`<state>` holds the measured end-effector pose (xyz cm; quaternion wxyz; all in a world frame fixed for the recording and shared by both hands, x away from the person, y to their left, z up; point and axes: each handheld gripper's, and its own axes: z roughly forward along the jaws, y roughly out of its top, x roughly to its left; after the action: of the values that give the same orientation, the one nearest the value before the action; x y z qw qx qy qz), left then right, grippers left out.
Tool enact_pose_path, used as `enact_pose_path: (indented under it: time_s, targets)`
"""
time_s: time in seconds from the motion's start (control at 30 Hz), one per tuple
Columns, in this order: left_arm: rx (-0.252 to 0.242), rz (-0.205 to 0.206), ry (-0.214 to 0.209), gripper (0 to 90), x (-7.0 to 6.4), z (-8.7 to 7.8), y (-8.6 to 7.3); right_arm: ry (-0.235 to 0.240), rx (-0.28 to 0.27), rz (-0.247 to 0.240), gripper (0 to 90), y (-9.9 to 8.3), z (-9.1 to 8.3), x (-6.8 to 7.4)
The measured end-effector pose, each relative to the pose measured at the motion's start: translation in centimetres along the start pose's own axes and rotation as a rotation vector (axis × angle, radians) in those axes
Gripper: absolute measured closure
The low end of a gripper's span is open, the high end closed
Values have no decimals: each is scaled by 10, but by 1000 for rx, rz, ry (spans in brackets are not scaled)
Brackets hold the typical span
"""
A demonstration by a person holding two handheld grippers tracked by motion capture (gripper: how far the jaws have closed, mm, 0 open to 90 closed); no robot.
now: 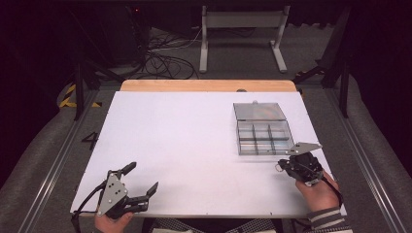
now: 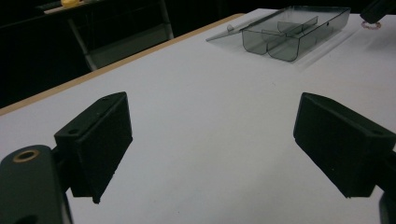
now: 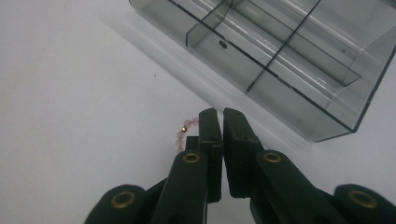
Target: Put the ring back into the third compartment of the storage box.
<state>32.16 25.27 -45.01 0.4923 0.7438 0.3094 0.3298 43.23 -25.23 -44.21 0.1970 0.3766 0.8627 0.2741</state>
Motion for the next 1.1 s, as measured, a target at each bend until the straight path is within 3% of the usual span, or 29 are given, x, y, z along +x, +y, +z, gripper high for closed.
enact_pose_path:
  time_s: [0.27,0.37,0.73,1.1]
  targets:
    - [1,-3,1,122,0,0,0,-24,-53,-5,869,1,-13,2]
    - [1,-1,1,122,0,0,0,-12,-74,-9,869,2,-15,2]
    - [5,2,5,122,0,0,0,-24,-99,-29,869,6,-20,3]
    - [5,2,6,122,0,1,0,-30,-98,-46,869,26,-26,-2]
